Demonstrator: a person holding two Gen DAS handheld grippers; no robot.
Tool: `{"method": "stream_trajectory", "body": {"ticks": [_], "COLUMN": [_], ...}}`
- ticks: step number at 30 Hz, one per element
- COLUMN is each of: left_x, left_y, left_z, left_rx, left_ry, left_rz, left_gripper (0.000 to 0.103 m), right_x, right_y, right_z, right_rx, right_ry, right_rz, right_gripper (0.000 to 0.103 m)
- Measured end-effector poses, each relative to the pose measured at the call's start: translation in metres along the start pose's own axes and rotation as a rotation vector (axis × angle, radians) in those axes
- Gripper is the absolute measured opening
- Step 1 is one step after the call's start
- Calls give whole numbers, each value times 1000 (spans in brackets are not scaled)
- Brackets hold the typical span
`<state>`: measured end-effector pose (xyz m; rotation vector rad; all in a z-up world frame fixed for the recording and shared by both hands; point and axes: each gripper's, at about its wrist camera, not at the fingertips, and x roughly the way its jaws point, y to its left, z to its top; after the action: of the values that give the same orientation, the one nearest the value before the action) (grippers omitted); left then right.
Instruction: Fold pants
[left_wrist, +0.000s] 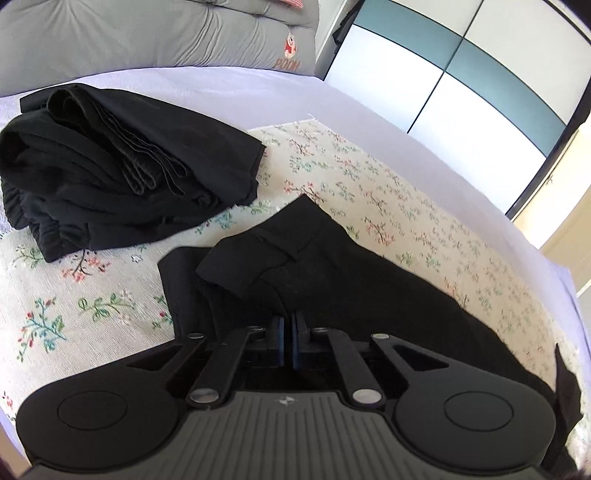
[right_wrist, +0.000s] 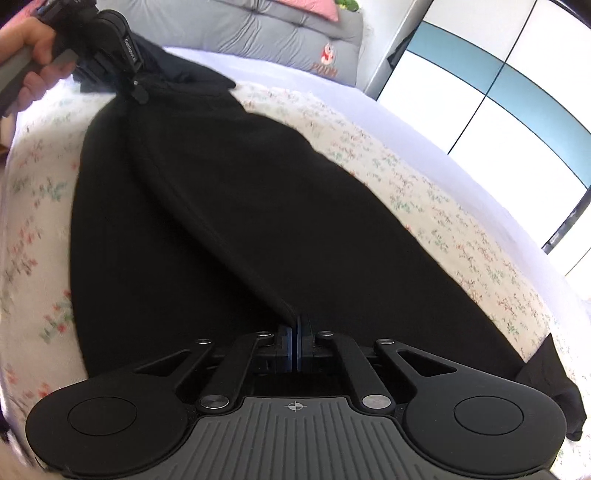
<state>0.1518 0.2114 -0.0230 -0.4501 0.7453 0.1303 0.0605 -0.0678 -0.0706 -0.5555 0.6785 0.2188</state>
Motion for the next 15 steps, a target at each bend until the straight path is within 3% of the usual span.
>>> {"method": "stream_trajectory", "body": {"ticks": [8,15], "left_x": [-11,7], "left_y": [16,22], "left_z": [12,5], "left_rx": [28,88], "left_ry": [-10,128], "left_rz": [49,206], "left_gripper": [47,47], "right_x": [-30,-35], "right_y": [5,24], "right_z": [11,12], "right_rx": [20,3], "right_ry": [-13,43], "right_rz": [205,357], "right_gripper": [1,1]}}
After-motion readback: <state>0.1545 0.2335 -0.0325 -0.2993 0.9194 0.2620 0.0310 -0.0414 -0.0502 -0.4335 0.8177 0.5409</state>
